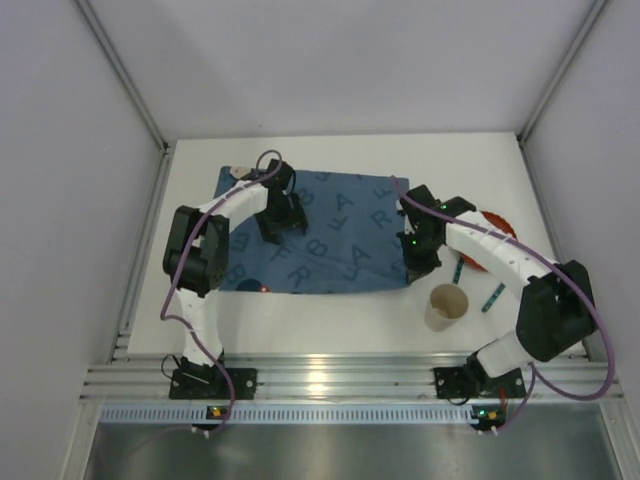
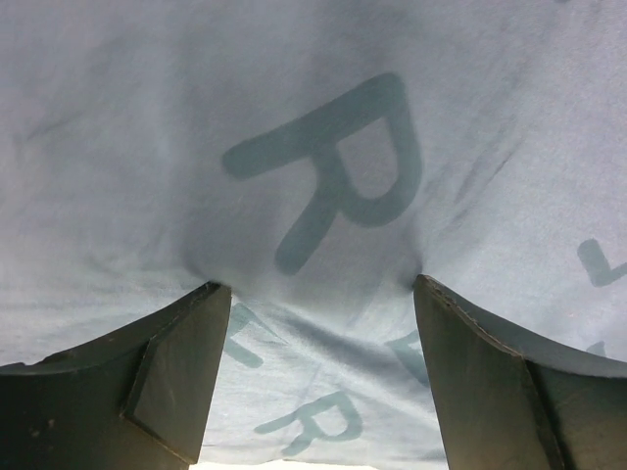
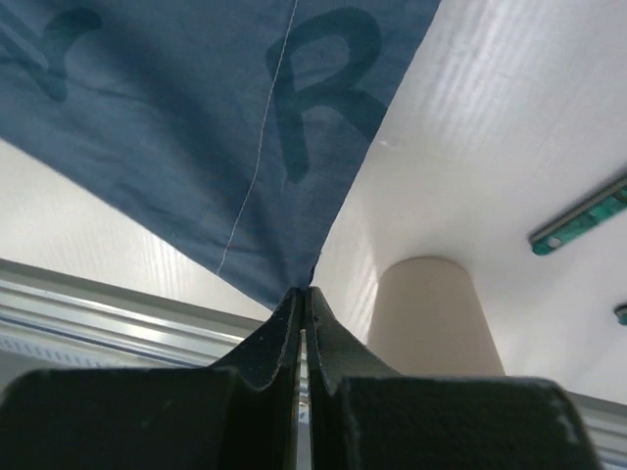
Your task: Set the dinner table for one person
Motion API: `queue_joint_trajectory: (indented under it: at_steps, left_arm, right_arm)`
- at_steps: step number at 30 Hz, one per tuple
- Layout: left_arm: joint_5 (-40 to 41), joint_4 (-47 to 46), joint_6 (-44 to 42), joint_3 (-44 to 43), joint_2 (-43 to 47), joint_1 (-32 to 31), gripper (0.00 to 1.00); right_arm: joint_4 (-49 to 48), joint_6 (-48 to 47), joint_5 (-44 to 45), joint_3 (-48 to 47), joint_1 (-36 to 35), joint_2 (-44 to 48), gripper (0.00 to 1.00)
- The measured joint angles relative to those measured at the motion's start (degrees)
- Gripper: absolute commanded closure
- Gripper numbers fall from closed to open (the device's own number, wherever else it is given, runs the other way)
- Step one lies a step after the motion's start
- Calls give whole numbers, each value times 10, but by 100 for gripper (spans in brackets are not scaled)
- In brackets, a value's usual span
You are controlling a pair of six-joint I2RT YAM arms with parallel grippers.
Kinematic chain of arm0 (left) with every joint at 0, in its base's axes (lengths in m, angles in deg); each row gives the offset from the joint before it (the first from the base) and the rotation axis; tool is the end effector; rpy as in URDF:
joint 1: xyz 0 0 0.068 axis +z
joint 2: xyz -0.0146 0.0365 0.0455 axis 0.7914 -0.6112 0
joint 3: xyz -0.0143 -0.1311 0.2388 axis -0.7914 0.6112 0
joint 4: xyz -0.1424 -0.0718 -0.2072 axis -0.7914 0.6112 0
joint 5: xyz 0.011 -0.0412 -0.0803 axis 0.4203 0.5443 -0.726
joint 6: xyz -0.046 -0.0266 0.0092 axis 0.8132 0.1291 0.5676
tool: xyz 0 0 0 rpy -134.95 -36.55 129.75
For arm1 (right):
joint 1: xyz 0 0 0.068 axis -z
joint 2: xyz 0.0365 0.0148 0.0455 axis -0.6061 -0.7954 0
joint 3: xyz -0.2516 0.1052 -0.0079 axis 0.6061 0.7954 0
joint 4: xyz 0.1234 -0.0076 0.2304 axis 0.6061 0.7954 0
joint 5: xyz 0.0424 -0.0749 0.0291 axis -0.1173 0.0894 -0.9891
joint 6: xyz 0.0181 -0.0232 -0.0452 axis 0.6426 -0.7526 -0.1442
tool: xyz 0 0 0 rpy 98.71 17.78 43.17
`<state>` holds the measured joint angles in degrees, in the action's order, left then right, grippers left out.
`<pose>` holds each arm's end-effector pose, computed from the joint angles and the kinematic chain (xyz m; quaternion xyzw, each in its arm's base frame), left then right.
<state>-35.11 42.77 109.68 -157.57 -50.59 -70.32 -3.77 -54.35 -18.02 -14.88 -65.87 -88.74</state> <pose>0.3865 -0.1260 0.1705 -0.1695 0.9735 -0.0775 0.1326 0.2423 0.1360 0.2353 -0.0840 0.9901 0.0876 0.0698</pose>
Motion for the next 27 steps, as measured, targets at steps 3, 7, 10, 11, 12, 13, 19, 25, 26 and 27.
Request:
queue_joint_trajectory:
  at_steps: [3,7,10,11,12,13,19,25,26,27]
  left_arm:
    - [-1,0,13,-39,-26,-25,20]
    - [-10,-2,41,-58,-40,-46,20]
    - [-18,0,67,-59,-41,-52,20]
    - [-22,0,75,-59,-41,-54,20]
    - [-26,0,84,-59,-41,-56,20]
    - [-28,0,88,-59,-41,-58,20]
    - [-32,7,94,-66,-45,-61,20]
    - [-28,33,86,-97,-53,-61,18]
    - [-28,39,85,-108,-53,-61,18]
    - [-29,41,85,-116,-53,-61,18]
  right_arm:
    - [14,0,22,2,24,28,100]
    - [16,-1,49,12,87,59,100]
    - [18,-2,63,16,135,67,100]
    - [17,-2,64,16,147,67,100]
    - [17,-3,65,16,156,67,100]
    - [17,-3,64,16,166,67,100]
    - [17,-6,57,16,179,67,80]
    - [29,-19,51,16,180,67,0]
    - [32,-19,50,16,180,67,0]
    - [34,-19,50,15,180,67,0]
